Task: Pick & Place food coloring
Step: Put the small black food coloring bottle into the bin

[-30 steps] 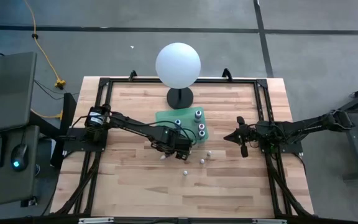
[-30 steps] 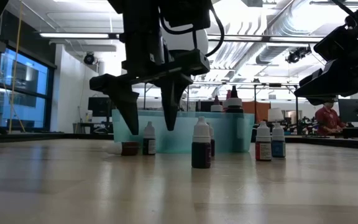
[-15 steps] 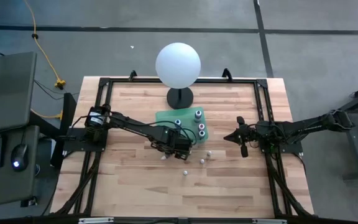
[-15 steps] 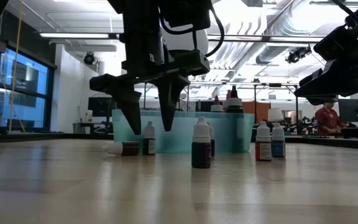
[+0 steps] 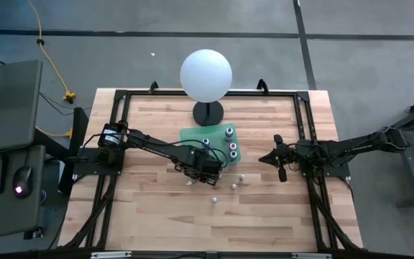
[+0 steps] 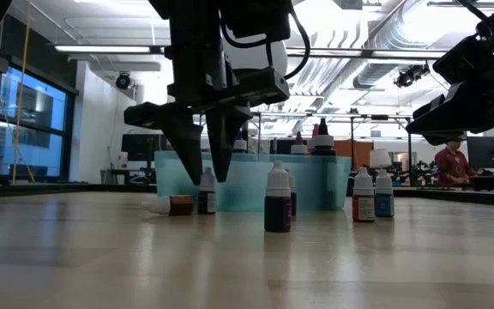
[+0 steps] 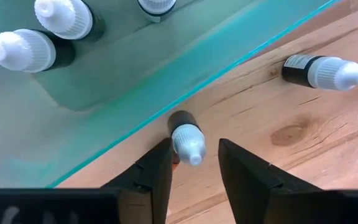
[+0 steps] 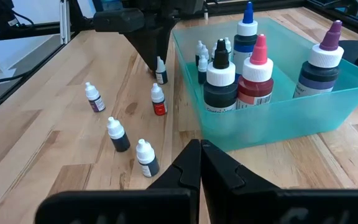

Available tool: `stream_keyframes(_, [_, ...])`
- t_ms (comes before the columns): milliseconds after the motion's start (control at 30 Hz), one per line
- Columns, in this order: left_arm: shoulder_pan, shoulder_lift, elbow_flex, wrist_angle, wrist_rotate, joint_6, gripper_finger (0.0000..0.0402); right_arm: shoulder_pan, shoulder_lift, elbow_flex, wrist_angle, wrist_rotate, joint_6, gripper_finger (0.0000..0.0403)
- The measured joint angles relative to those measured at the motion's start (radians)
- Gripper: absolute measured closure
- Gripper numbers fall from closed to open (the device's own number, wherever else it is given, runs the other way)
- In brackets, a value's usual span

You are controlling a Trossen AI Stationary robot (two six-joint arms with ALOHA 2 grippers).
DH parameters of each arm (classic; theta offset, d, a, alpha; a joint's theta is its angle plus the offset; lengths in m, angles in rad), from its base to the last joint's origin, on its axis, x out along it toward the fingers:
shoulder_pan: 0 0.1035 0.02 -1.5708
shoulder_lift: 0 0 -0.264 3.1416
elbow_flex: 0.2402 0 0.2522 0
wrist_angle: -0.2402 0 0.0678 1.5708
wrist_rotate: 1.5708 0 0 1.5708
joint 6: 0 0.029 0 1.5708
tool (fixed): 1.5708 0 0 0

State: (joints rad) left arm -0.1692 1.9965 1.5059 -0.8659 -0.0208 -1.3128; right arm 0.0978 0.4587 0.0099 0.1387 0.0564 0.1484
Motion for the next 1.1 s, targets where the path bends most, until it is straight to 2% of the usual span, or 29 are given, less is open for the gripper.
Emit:
stream_keyframes(267, [0.000,0.000,0.000,-0.001,0.013,0.005,0.0301,0.000,0.000,0.000,0.000,0.000,0.000,0.0400])
stream_keyframes(633, [-0.001,0.000,0.000,-0.001,0.011,0.026,0.0357,0.000,0.000,0.000,0.000,0.000,0.000,0.0400])
stream_keyframes(1100, [0.000,-0.005,0.000,-0.001,0.032,0.029,0.0363,0.000,0.000,0.000,0.000,0.000,0.000,0.0400])
